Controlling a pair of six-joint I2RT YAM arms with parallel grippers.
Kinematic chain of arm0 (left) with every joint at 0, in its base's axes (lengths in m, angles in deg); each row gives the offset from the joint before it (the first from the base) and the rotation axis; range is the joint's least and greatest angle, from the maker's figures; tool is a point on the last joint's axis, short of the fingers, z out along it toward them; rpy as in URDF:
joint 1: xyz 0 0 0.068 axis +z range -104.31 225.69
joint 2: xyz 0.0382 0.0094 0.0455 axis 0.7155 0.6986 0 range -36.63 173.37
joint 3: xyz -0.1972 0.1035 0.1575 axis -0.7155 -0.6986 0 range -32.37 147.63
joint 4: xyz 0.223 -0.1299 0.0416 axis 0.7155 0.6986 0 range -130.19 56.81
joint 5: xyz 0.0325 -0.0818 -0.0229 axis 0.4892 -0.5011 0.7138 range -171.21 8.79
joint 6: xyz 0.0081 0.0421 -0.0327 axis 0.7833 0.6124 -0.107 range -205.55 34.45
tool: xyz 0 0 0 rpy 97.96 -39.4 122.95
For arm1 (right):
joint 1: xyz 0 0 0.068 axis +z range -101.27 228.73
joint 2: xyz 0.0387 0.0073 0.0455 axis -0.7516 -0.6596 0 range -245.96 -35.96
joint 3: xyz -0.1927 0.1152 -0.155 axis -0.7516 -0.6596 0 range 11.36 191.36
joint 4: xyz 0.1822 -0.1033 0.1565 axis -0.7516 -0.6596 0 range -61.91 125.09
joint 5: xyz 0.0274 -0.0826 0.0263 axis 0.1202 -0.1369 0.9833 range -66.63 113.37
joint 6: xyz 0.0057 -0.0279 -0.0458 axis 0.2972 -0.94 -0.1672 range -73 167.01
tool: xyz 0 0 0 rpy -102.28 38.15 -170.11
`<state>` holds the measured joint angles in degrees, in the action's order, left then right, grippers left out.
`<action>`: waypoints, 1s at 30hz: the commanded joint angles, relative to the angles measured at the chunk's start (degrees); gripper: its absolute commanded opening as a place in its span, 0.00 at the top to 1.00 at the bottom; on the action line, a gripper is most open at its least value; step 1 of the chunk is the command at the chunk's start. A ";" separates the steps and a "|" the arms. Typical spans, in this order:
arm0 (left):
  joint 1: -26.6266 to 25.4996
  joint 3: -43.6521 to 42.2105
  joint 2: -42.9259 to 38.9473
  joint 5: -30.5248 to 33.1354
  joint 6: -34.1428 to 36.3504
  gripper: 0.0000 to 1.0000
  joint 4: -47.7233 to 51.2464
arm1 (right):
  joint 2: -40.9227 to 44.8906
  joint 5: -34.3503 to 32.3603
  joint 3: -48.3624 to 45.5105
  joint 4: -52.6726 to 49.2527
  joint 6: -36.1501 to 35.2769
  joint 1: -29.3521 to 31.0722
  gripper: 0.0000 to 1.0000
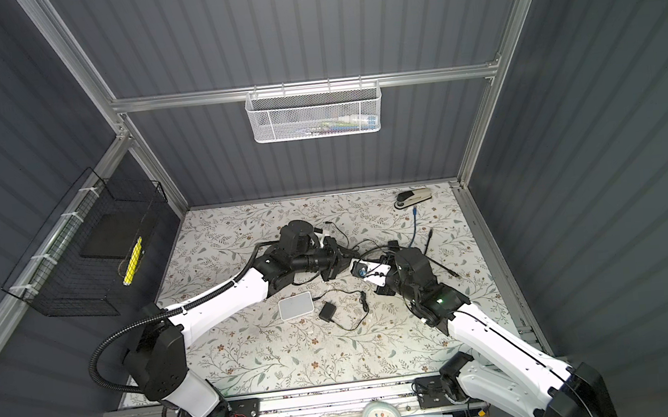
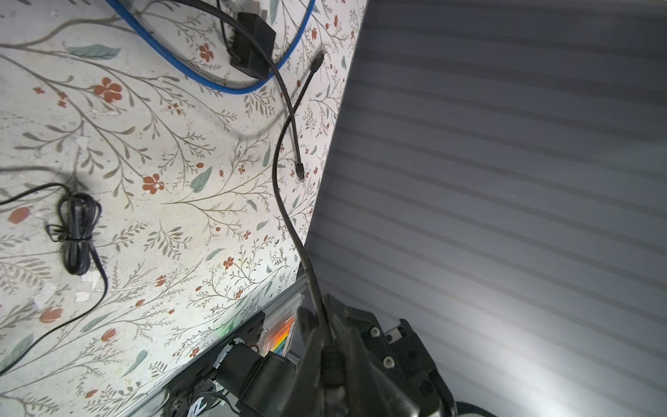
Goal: Insert the plug into the switch port
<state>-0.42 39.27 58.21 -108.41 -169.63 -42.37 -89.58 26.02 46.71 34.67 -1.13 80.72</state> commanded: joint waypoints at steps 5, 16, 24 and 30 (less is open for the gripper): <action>1.66 7.17 0.45 -7.19 19.56 0.98 5.86 | 5.13 6.02 3.33 -5.69 8.92 -2.34 0.34; 6.73 14.00 1.65 -23.64 40.21 0.98 15.69 | 1.16 51.09 10.57 -10.81 29.76 -19.24 0.08; 6.91 12.47 0.79 -26.43 36.51 0.98 10.99 | -3.78 46.83 11.69 -5.01 30.54 -19.24 0.34; 6.91 11.51 0.25 -27.55 34.14 0.97 8.23 | -6.32 45.58 13.97 -4.25 28.98 -16.60 0.56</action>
<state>6.64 51.57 59.24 -133.37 -134.06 -31.09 -95.03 71.42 58.47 28.90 28.72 62.82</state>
